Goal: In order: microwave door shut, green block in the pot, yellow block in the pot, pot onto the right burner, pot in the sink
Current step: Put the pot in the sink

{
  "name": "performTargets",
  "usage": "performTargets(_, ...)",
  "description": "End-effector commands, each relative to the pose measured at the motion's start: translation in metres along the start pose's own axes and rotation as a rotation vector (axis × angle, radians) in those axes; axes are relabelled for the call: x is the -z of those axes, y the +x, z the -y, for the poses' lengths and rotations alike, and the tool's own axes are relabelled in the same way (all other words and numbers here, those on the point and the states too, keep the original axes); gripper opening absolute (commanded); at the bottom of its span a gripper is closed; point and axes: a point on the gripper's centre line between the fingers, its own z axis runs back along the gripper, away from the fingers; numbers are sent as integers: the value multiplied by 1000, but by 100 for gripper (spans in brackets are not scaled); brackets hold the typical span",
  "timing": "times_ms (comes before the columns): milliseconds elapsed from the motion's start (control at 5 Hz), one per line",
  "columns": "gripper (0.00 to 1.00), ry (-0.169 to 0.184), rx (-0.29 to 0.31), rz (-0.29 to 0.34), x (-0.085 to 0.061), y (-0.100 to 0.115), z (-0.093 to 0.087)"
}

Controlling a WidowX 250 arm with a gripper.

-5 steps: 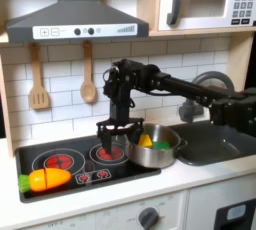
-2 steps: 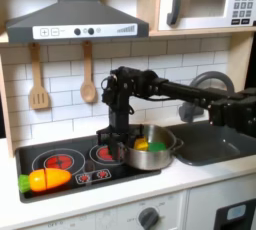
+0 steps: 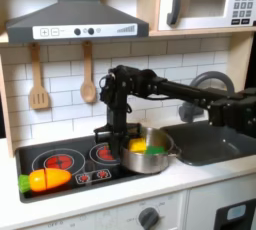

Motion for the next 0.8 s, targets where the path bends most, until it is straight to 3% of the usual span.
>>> performTargets(0, 0, 13, -44, 3, -1, 9, -24)
performTargets(600, 0, 32, -111, 11, -2, 33, -59)
